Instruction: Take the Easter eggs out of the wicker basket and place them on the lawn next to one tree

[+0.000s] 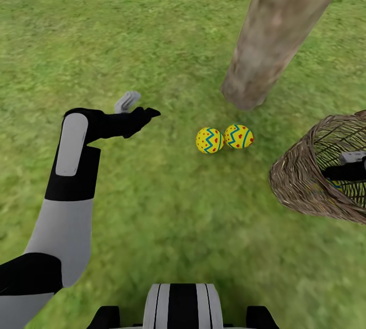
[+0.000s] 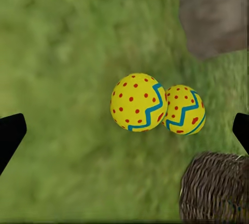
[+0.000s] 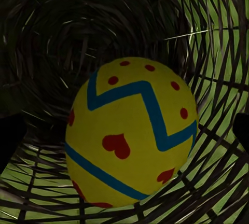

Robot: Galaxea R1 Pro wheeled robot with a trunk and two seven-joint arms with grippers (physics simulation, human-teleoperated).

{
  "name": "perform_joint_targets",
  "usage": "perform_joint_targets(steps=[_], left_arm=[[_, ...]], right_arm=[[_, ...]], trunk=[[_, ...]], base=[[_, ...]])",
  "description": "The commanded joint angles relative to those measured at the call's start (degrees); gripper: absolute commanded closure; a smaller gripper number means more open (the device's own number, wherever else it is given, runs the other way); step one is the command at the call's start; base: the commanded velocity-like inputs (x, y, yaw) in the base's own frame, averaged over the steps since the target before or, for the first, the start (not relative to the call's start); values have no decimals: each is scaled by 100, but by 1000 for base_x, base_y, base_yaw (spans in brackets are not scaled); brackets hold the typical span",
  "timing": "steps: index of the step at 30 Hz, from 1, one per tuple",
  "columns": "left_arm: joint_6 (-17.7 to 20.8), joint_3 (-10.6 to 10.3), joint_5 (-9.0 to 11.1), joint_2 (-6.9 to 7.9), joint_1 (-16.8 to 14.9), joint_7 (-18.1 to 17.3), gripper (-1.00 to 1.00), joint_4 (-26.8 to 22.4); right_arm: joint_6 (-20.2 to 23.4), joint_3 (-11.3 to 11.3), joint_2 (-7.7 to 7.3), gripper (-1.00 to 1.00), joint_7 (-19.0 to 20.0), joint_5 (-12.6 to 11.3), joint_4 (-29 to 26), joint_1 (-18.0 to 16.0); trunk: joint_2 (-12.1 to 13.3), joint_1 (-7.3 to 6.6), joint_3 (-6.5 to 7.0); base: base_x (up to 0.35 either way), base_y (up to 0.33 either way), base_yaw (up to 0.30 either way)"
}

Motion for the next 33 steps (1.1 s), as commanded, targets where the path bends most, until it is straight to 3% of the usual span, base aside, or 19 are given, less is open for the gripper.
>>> perform_joint_targets(steps=[1, 10, 29, 33], left_arm=[[9, 1, 49, -35, -4, 59, -100, -2], [-1, 0, 36, -325, -4, 31, -100, 158], [-1, -9, 44, -340, -4, 56, -100, 180], [-1, -9, 44, -349, -4, 57, -100, 184]], right_arm=[[8, 27, -4, -100, 42, 19, -7, -9], [-22, 32, -96, -100, 60, -9, -17, -22], [178, -42, -129, -100, 75, -73, -26, -22], [254, -40, -127, -100, 76, -77, -237, -22]], trunk=[[-2, -1, -4], [-2, -1, -4], [-2, -1, -4], [-2, -1, -4]], base=[[0, 0, 0], [0, 0, 0], [0, 0, 0], [0, 0, -32]])
